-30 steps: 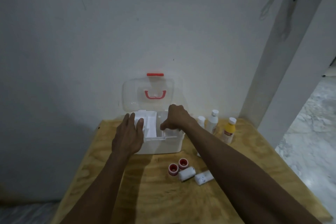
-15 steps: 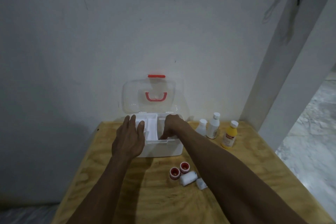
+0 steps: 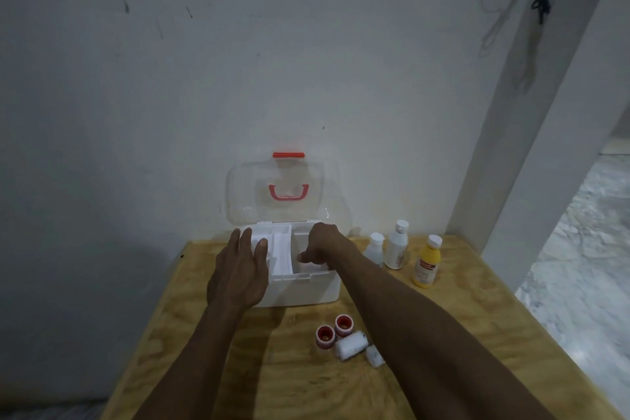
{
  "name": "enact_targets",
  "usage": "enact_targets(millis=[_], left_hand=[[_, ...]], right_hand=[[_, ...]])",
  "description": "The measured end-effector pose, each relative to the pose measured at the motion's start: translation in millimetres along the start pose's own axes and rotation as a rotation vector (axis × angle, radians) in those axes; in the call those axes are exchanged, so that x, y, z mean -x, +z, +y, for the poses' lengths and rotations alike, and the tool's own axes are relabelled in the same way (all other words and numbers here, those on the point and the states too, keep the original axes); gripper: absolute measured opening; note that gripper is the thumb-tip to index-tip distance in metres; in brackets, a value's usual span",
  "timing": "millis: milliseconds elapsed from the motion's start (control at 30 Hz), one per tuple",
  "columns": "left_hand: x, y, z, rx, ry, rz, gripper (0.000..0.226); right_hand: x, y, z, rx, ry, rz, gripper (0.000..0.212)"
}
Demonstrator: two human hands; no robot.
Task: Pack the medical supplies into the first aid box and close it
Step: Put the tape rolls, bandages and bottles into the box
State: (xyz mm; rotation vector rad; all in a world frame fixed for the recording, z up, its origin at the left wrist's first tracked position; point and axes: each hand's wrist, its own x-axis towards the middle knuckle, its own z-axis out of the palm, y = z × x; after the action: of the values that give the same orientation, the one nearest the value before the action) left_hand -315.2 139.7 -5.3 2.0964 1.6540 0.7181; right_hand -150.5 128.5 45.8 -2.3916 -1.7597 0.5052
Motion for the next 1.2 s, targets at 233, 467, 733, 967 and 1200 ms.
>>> enact_targets(millis=[233, 467, 733, 967, 1200], left_hand=[[-0.7, 1.2, -2.5, 0.002, 0.015, 0.005, 0.061], [-1.2, 1.1, -3.4, 0.001, 0.032, 0.003, 0.062], [-0.3, 0.5, -1.2, -0.001, 0.019, 0.007, 0.060], [0.3, -0.1, -0.1, -0.003, 0.017, 0.000, 0.061], [0.2, -0.1, 0.3, -0.007, 0.021, 0.007, 0.061]], right_hand=[[-2.3, -0.9, -0.9, -0.091, 0.089, -0.042, 0.029], [-9.4, 0.1, -2.8, -0.536, 0.244, -0.152, 0.034], [-16.6, 10.4, -15.2, -0.878, 0.328, -0.254, 0.055], [-20.4, 15.3, -22.4, -1.103, 0.347, -0.321, 0.072], [-22.7, 20.7, -28.1, -1.128, 0.290, -0.324, 0.064]])
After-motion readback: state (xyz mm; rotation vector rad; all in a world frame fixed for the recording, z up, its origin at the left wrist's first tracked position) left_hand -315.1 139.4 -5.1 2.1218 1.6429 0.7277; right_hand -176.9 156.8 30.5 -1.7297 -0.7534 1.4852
